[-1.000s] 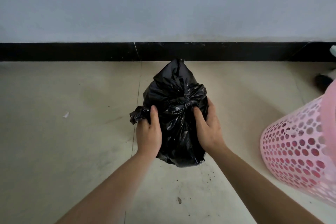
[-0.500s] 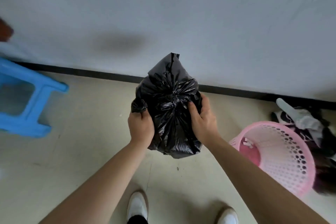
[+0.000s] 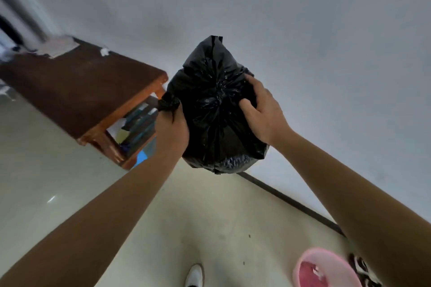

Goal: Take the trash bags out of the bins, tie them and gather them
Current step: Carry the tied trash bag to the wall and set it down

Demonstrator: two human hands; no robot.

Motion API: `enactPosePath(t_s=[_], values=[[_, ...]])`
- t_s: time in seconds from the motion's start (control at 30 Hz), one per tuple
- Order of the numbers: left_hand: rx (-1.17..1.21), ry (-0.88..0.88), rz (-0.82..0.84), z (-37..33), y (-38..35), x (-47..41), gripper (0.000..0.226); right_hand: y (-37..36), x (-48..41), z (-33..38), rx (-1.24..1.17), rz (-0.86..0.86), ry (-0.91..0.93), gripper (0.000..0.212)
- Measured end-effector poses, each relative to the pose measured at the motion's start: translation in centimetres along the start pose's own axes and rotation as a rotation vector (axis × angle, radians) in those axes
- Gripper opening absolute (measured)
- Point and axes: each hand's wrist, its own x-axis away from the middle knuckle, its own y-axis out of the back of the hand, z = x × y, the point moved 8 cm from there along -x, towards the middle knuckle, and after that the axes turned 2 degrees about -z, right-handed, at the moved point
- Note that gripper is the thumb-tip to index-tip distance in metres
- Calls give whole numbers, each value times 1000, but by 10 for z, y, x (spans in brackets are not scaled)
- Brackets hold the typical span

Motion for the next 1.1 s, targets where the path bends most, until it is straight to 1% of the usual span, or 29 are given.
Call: enactPosePath(t_s=[0.07,0.13,0.2,0.27,0.37,0.5,0.67,0.77,0.87,1.0,1.1], values=[[-1,68,-79,-3,60,-6,48,-25,-4,56,-22,78,106,60],[10,91,-186,0,121,-9,62,-60,-5,105,-38,167,196,56],[-1,113,-314,4,186,-11,59,-103,-3,154,-62,244,272,52],[2,130,-421,9,251,-14,54,-153,2,206,-89,315,349,53],[-47,135,-524,18,351,-24,36,-234,12,279,-129,388,413,57],[-167,161,-680,40,509,-36,39,-358,43,395,-238,527,487,50],[-292,173,-880,61,686,-38,44,-490,100,528,-394,667,564,47],[-318,202,-982,78,774,-40,46,-557,128,593,-447,740,600,48],[-336,218,-1049,102,843,-47,43,-624,147,642,-487,810,622,46],[-351,240,-1113,144,921,-70,35,-724,158,694,-518,864,628,46],[-376,230,-1131,176,987,-105,29,-804,158,738,-543,919,631,47]])
